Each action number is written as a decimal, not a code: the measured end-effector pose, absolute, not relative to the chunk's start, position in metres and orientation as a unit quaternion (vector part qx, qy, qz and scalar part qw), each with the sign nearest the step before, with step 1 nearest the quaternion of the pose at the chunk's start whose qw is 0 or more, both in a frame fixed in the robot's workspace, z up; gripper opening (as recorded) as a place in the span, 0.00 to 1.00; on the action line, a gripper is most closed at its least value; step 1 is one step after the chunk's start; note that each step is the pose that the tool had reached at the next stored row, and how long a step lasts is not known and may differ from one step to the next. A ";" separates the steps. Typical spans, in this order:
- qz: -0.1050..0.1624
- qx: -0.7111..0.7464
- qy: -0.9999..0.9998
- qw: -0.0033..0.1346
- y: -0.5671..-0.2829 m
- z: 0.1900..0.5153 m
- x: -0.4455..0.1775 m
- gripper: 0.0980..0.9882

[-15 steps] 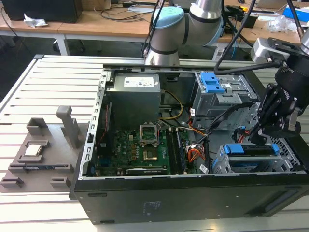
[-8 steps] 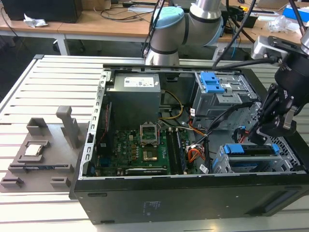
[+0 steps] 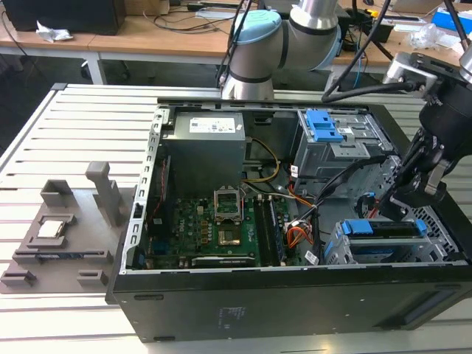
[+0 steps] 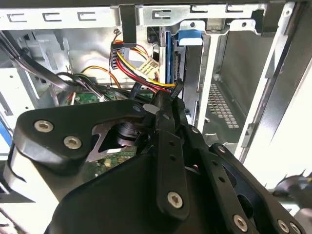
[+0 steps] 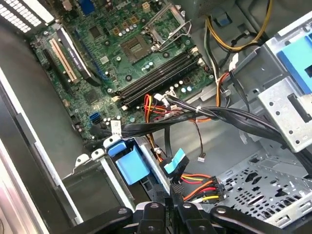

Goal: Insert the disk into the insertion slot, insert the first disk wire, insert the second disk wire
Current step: 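Insert the first disk wire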

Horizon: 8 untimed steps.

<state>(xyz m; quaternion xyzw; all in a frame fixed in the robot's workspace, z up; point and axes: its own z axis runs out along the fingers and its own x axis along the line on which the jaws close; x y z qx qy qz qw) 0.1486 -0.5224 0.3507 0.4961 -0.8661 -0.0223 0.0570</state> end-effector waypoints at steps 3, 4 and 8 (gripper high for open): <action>-0.018 0.563 -0.824 0.059 -0.522 0.351 0.149 0.07; -0.017 0.573 -0.817 0.059 -0.522 0.351 0.149 0.07; -0.012 0.636 -0.769 0.060 -0.522 0.351 0.149 0.07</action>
